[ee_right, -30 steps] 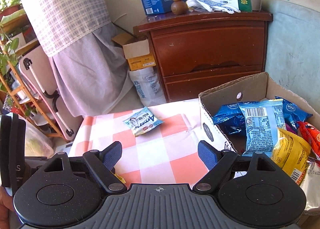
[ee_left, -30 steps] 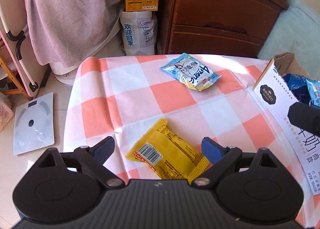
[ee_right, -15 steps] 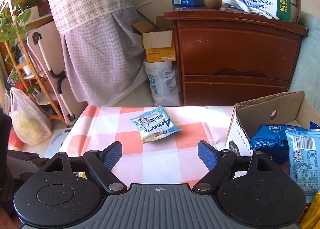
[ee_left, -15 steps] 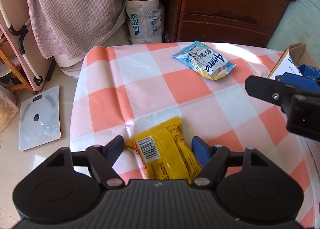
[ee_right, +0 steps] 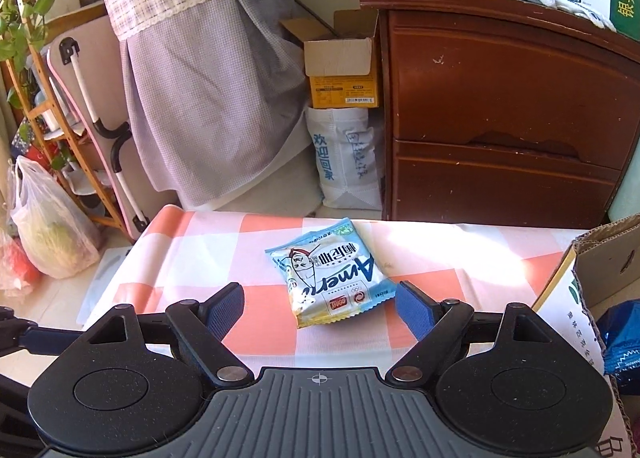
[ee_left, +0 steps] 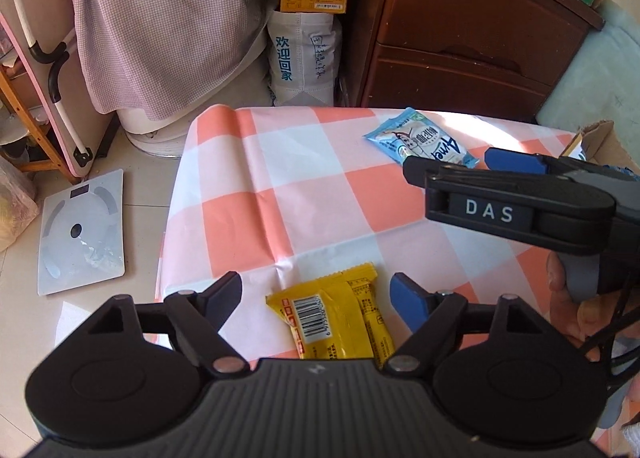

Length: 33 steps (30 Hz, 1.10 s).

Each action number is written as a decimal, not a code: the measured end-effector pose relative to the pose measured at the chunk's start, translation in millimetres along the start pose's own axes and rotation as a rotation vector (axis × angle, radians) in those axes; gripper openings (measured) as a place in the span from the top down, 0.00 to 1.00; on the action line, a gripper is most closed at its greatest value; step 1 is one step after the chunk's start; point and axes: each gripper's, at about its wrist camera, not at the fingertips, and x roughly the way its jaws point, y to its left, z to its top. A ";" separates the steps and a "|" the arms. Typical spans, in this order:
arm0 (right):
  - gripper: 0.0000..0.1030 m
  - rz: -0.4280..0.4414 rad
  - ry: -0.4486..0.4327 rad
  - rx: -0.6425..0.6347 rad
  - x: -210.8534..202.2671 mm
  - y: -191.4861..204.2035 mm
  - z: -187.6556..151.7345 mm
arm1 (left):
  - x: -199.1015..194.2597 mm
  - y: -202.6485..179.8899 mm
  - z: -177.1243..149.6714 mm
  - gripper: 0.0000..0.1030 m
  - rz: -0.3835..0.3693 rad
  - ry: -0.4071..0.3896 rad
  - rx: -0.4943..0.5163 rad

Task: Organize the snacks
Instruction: 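Grasp the light blue Amerio bag with the right tool while the left tool grasps the yellow barcode bag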

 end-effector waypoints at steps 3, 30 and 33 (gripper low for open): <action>0.18 -0.006 0.004 -0.045 12.4 4.4 3.4 | 3.8 5.4 0.7 0.21 0.002 0.040 -0.044; 0.45 -0.134 0.155 0.005 -30.1 2.9 -37.5 | 7.7 8.7 -22.3 0.18 0.048 0.109 -0.005; 0.45 -0.143 0.176 0.058 -48.6 -0.5 -50.9 | 7.2 4.4 -26.4 0.16 0.065 0.080 0.036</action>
